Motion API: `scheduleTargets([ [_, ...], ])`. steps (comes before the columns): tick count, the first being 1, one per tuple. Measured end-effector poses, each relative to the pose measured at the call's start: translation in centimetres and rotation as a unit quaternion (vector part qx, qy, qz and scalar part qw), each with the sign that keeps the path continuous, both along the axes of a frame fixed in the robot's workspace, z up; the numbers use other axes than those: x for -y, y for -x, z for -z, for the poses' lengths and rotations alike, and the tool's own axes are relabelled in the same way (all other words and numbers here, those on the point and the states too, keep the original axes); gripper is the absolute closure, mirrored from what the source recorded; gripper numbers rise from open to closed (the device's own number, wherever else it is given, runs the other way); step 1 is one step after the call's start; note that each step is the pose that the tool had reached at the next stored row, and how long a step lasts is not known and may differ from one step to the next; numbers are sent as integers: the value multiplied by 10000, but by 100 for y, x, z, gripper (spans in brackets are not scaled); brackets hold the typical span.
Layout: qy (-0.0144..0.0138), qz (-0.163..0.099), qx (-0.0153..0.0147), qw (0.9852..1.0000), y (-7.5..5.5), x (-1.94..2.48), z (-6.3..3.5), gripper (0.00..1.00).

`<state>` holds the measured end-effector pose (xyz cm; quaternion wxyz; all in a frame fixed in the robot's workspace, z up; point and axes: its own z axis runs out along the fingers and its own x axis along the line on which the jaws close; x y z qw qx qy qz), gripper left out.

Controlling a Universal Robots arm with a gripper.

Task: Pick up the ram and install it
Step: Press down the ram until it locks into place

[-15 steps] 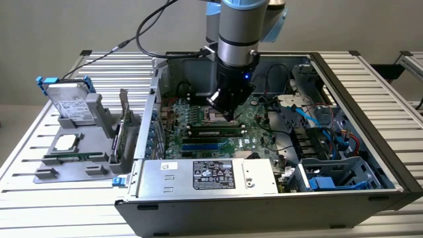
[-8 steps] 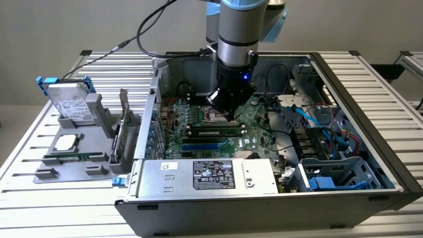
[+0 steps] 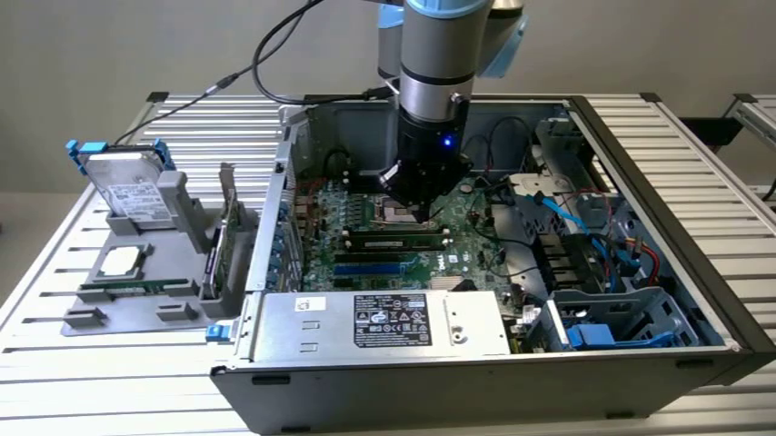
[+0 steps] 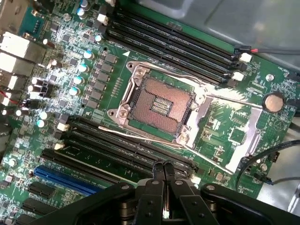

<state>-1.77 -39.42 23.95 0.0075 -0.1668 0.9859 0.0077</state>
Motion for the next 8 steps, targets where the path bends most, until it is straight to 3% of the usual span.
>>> scheduleTargets([
  [8,0,520,0,9986,0,0,0,90],
])
